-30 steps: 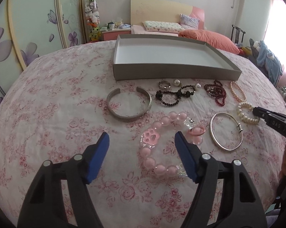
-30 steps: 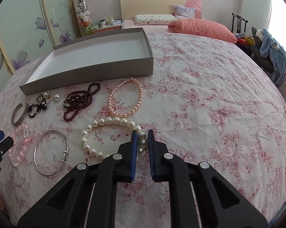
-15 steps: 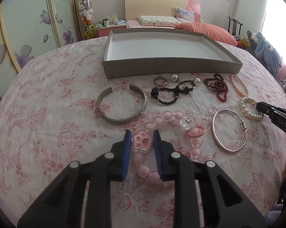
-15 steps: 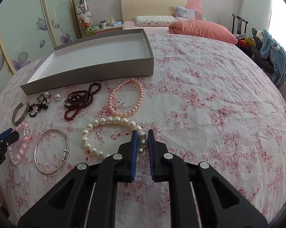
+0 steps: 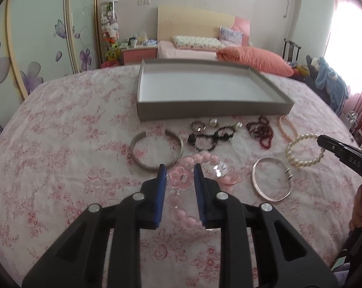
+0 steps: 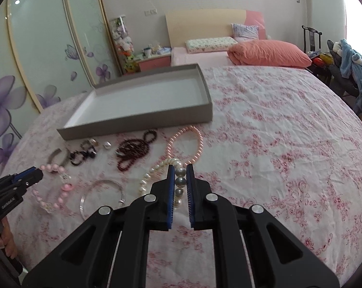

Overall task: Organize jewelry
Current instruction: 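Carry both bracelets into the grey tray and open both tools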

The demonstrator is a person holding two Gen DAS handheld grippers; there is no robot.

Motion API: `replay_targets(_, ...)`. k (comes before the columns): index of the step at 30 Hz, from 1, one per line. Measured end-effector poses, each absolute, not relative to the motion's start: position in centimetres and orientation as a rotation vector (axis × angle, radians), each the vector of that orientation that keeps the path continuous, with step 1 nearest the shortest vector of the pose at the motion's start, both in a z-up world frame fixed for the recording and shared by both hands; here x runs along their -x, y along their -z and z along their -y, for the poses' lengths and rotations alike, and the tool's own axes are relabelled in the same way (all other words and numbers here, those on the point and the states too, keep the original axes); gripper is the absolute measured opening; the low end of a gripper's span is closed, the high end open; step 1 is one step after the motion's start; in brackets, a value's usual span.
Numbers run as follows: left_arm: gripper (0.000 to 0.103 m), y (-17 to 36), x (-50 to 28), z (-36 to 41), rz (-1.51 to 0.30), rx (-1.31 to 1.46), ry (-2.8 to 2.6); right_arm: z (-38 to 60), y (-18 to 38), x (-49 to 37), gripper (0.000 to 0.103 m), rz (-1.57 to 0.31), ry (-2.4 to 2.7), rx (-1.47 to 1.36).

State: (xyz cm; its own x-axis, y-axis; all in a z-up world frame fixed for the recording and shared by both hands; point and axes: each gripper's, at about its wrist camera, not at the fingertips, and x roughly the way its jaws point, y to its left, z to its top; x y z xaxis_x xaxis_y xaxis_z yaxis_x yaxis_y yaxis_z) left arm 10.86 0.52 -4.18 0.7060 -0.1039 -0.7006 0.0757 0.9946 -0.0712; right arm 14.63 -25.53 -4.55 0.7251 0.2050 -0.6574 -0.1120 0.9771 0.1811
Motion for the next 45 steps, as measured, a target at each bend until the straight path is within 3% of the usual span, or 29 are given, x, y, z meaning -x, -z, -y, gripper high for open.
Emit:
replay_targets(25,0.024,-1.8,-9.4,0.1,-0.602,0.109,0.164,23.7,-0.2,-13.5,0.010,-0.575,-0.307,-0.170)
replay_targets(35,0.024,-6.3,-15.0,1.2,-0.496,0.047,0.122,22.4,-5.2,-17.3,0.011,-0.416,-0.305,-0.129)
replay_targets(45,0.024,-5.6,-24.4,0.4,-0.553,0.086,0.081,22.1,-4.6,-25.9,0.011,-0.449,-0.268,-0.151)
